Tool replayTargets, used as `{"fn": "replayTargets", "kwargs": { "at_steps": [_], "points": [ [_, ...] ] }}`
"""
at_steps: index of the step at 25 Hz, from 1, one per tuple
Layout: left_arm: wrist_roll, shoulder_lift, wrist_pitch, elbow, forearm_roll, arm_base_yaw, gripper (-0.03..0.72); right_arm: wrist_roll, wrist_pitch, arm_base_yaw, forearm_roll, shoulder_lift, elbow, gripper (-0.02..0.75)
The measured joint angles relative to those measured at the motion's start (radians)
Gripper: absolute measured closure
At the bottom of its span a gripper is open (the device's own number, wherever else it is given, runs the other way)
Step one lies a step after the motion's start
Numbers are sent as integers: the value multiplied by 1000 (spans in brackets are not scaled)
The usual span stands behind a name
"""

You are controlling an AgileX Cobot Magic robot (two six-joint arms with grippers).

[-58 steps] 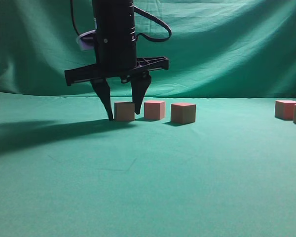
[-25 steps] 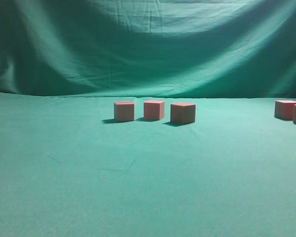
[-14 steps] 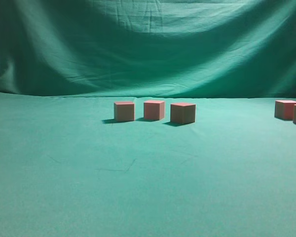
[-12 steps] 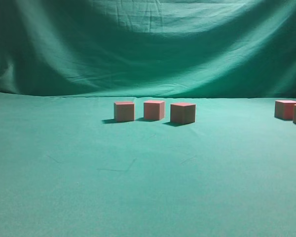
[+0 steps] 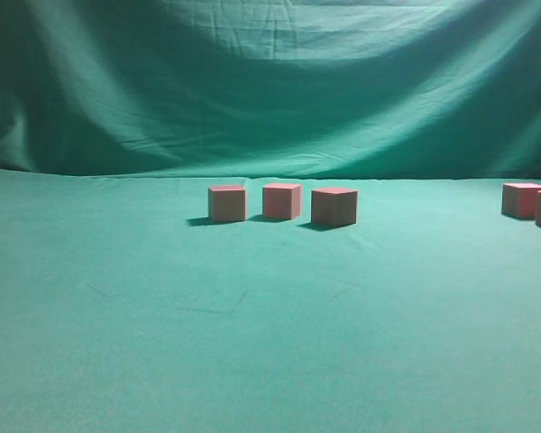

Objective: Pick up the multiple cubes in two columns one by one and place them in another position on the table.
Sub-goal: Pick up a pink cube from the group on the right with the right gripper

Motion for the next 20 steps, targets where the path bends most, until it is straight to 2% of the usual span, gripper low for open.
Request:
{"fn": "replayTargets", "kwargs": {
  "at_steps": [5, 12, 18, 20],
  "points": [
    [0, 0, 0, 0, 0, 0, 688, -56, -85, -113, 77, 69, 100, 384],
    [0, 0, 0, 0, 0, 0, 688, -150, -127, -133, 150, 251, 122, 384],
    [0, 0, 0, 0, 0, 0, 688, -158, -162, -133, 164, 364, 122, 156],
    [0, 0, 0, 0, 0, 0, 688, -158, -173, -133, 164, 394, 122, 164]
  ]
}}
